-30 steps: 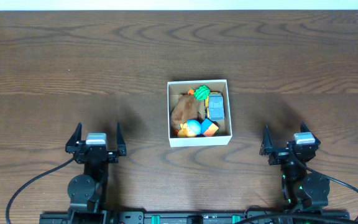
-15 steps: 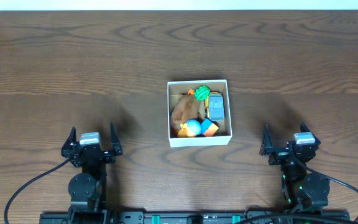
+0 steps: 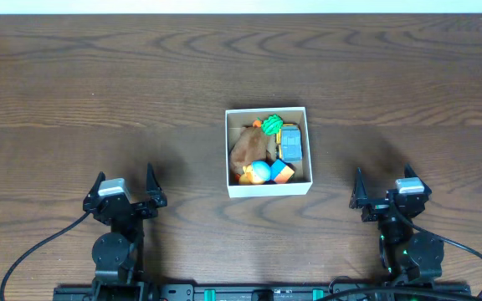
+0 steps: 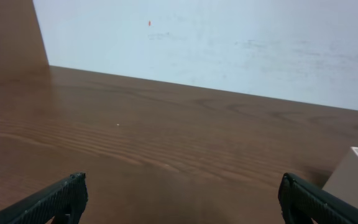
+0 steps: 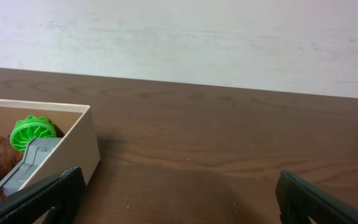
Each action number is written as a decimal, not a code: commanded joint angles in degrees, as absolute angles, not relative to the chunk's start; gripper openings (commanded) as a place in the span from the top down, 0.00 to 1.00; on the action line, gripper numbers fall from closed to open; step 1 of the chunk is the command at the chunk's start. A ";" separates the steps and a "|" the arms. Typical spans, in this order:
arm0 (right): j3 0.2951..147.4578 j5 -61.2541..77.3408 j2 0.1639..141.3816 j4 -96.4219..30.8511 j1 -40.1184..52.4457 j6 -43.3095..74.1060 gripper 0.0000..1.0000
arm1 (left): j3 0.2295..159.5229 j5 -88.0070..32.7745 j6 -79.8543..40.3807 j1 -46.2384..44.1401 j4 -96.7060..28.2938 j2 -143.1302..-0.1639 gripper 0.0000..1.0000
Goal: Pack container
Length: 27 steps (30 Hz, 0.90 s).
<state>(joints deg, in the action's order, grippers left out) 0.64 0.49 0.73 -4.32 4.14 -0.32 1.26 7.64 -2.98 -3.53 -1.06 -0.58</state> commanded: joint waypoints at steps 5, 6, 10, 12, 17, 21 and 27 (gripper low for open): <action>0.36 0.89 0.38 -4.25 3.66 -0.93 0.01 | 0.23 6.68 -3.49 -4.78 -3.62 -0.10 0.02; 0.36 0.89 0.38 -4.25 3.66 -0.93 0.01 | 0.23 6.66 -3.49 -5.04 -3.62 -0.10 0.02; 0.36 0.89 0.38 -4.25 3.66 -0.93 0.01 | 0.23 6.66 -3.53 -5.30 -3.62 -0.10 0.02; 0.36 0.89 0.38 -4.25 3.66 -0.93 0.01 | 0.23 6.63 -3.55 -5.30 -3.62 -0.10 0.02; 0.36 0.89 0.38 -4.25 3.66 -0.93 0.01 | 0.23 6.66 -3.53 -5.28 -3.62 -0.10 0.02; 0.36 0.89 0.38 -4.25 3.66 -0.93 0.01 | 0.23 6.66 -3.53 -5.28 -3.62 -0.16 0.02; 0.36 0.89 0.38 -4.25 3.66 -0.93 0.01 | 0.23 6.66 -3.53 -5.28 -3.62 -0.23 0.02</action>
<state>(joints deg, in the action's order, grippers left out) 0.64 0.49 0.73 -4.32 4.14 -0.32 1.34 6.59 -3.05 -5.10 -1.26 -0.58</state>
